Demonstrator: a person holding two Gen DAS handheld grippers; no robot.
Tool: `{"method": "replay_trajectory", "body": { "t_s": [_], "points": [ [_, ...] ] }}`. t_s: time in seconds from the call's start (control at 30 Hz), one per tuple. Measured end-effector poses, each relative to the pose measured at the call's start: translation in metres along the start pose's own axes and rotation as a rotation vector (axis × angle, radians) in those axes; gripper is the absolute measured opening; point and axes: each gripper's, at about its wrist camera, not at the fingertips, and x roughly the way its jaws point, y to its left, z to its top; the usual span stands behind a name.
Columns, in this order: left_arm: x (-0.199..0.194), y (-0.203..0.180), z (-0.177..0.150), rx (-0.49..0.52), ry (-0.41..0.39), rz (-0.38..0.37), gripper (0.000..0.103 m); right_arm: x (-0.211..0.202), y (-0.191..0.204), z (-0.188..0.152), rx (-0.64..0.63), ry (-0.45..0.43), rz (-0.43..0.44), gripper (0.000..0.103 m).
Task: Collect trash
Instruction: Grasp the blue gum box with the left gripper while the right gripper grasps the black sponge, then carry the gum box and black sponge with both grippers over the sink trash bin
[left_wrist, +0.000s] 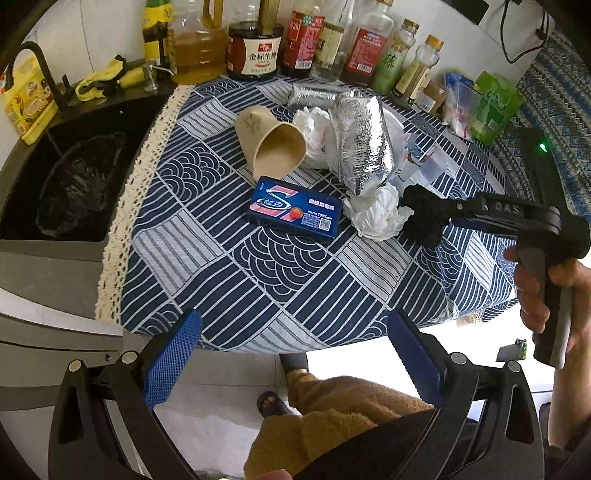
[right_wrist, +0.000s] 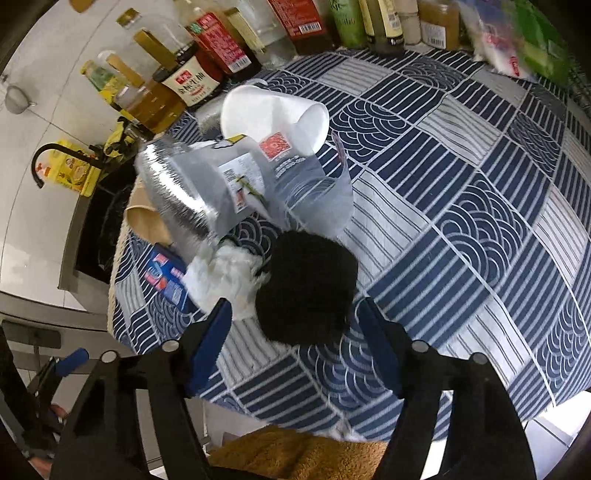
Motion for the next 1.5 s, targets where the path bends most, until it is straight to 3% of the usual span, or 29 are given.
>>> {"method": "replay_trajectory", "body": {
  "t_s": [0.1,0.4,0.77,1.13,1.2,1.3,1.5],
  "points": [
    [0.009,0.000,0.005,-0.005,0.014,0.015,0.097,0.012,-0.007,0.011,0.029,0.021,-0.020,0.071],
    [0.023,0.002,0.015,-0.028,0.041,0.021,0.097,0.037,-0.023,0.029,0.139,0.131,0.094,0.059],
    [0.036,0.003,0.034,-0.051,0.054,0.002,0.097,0.032,-0.021,0.027,0.091,0.144,0.099,0.055],
    [0.072,-0.002,0.064,-0.015,0.108,0.013,0.097,-0.030,-0.040,0.018,0.075,0.036,0.114,0.055],
    [0.080,-0.002,0.069,-0.002,0.120,0.031,0.097,-0.042,-0.040,0.013,0.069,0.015,0.123,0.055],
    [0.093,-0.013,0.077,0.096,0.120,0.137,0.097,-0.054,-0.043,0.006,0.064,0.003,0.141,0.055],
    [0.109,-0.015,0.084,0.101,0.145,0.133,0.097,-0.059,-0.042,0.003,0.067,-0.002,0.160,0.055]
  ]
}}
